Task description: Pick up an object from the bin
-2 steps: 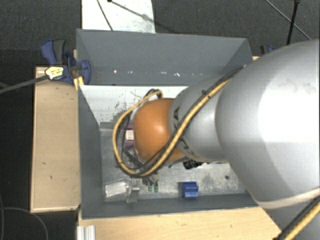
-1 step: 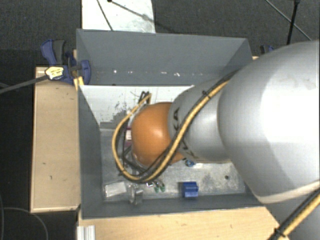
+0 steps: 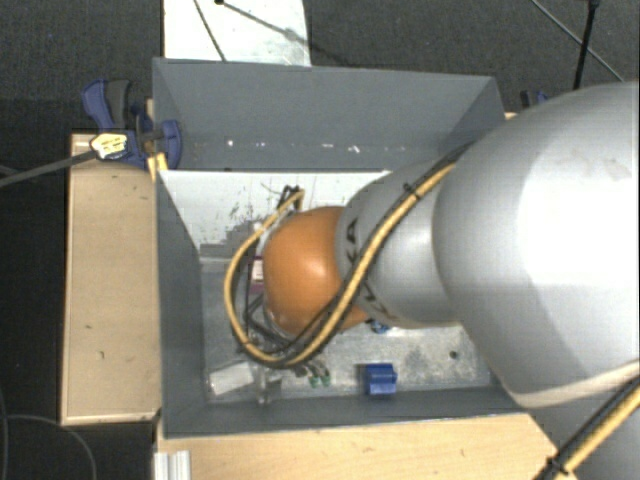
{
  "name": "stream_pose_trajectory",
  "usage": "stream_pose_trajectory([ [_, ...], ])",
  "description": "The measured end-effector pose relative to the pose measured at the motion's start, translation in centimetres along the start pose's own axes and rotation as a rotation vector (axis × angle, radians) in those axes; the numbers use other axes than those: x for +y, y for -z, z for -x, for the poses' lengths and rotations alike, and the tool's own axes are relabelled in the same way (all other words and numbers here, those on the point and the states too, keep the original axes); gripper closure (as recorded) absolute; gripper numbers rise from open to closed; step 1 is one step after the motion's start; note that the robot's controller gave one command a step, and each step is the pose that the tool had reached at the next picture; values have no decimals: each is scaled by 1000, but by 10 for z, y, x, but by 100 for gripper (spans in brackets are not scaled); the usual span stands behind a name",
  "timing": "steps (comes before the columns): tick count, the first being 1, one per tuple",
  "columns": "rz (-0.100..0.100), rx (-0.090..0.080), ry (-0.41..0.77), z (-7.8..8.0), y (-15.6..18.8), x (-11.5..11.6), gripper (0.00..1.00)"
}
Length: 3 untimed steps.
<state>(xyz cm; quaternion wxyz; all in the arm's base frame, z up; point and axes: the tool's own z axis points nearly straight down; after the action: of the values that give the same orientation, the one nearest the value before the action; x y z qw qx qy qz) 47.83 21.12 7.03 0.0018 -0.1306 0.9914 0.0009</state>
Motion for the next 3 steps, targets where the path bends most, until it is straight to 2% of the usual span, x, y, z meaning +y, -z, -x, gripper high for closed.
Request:
stream_pose_trajectory([
  [1, 0, -9, 3, 30, 108, -8, 100],
  [2, -2, 5, 399, -17, 92, -113, 100],
  [3, -1, -1, 374, -7, 87, -124, 100],
])
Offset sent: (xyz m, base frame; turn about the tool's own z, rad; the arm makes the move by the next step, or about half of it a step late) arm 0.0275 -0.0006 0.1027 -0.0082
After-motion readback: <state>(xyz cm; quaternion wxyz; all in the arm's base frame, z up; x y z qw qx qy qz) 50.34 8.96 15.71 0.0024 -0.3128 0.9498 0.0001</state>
